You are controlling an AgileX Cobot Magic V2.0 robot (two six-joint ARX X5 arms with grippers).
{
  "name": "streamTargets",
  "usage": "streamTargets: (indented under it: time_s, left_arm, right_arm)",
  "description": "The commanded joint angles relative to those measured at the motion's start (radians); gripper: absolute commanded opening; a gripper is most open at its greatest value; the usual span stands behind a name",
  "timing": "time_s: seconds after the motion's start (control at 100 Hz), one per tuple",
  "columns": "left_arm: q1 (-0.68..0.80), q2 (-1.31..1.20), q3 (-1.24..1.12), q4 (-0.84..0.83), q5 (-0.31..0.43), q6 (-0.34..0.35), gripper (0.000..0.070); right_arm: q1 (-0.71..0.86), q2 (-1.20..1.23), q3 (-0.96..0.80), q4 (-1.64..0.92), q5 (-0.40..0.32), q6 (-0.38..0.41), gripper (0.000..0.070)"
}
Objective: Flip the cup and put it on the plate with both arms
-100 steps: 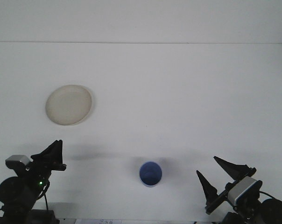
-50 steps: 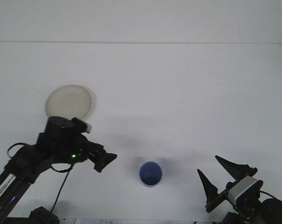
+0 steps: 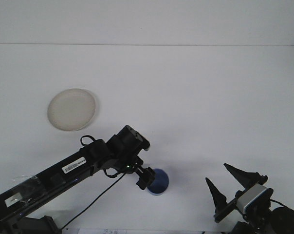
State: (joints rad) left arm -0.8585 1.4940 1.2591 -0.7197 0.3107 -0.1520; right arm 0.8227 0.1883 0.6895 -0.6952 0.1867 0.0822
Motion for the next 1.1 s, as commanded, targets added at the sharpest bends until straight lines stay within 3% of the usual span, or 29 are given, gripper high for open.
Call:
streamTargets:
  time_s: [0.0,0.26,0.39,0.57,0.9,1.09]
  left_arm:
    - [-0.020,0.034,0.026,0.024,-0.015,-0.019,0.0503]
    - [-0.053,0.126,0.026,0.042,-0.085,-0.018,0.0470]
    - [-0.054,0.143,0.026,0.041,-0.086,-0.018,0.0216]
    - [-0.057,0.143,0.027,0.039,-0.086,-0.014,0.0003]
    - [-0.048,0.105,0.127,-0.043,-0.104,0.050,0.0006]
    - [0.031,0.006,0.233,-0.203,-0.288,0.149,0.0006]
  right_arm:
    - [0.009,0.002,0.003,0.006,0.002,-0.007,0.0488]
    - [0.009,0.002,0.003,0.002,0.002,-0.007,0.0488]
    - [0.009,0.002,0.003,0.002,0.002,-0.007,0.0488]
    - [0.009,0.002,0.003,0.002,0.002,-0.007,0.0488]
    - [0.009,0.002,0.003,0.003,0.002,-0.007,0.0488]
    - [0.009,0.002,0.003,0.002,0.002,-0.007,0.0488]
